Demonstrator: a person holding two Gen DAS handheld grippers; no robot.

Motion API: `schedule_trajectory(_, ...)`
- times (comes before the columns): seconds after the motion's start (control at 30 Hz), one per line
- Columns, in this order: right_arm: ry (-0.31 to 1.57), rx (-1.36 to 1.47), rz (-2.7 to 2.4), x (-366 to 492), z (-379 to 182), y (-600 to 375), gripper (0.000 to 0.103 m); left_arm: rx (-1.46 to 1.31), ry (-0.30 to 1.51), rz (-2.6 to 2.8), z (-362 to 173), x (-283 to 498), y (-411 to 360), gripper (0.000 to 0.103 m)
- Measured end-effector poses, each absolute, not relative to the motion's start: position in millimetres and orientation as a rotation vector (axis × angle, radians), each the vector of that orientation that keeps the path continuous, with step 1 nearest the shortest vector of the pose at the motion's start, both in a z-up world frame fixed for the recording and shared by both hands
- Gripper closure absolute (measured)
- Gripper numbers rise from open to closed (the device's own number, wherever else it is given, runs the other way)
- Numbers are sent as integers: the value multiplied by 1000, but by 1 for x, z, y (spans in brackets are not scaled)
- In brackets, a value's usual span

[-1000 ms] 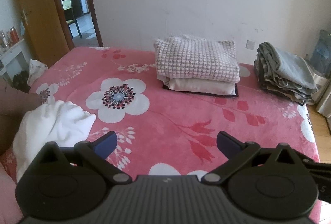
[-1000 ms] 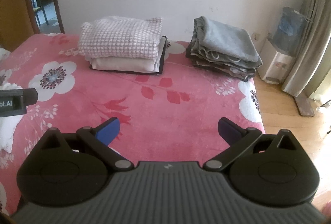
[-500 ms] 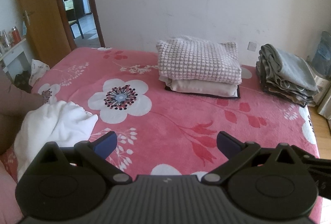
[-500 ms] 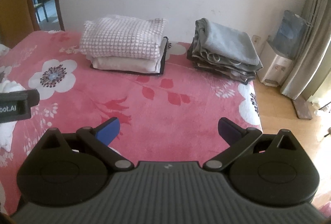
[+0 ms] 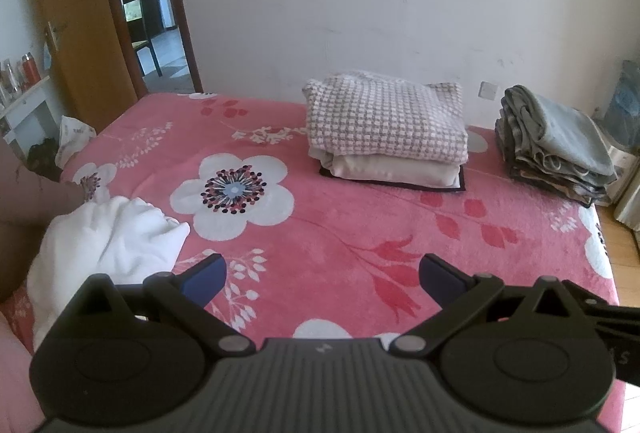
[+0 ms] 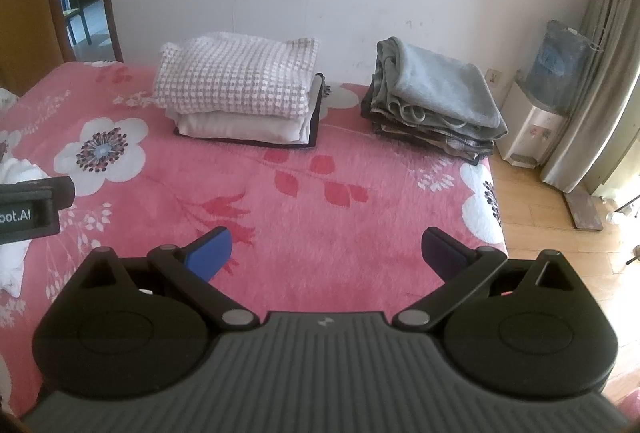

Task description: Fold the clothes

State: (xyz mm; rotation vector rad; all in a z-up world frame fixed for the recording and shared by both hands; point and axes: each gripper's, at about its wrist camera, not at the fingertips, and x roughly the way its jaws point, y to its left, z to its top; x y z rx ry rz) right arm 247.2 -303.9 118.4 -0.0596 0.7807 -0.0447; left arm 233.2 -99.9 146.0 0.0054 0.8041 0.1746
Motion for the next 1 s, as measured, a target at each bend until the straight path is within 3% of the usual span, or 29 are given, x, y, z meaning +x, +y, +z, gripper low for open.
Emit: schedule_trajectory(1.0, 802, -61, -57, 248, 112, -302, 1, 0, 808, 181, 142, 239, -97, 0)
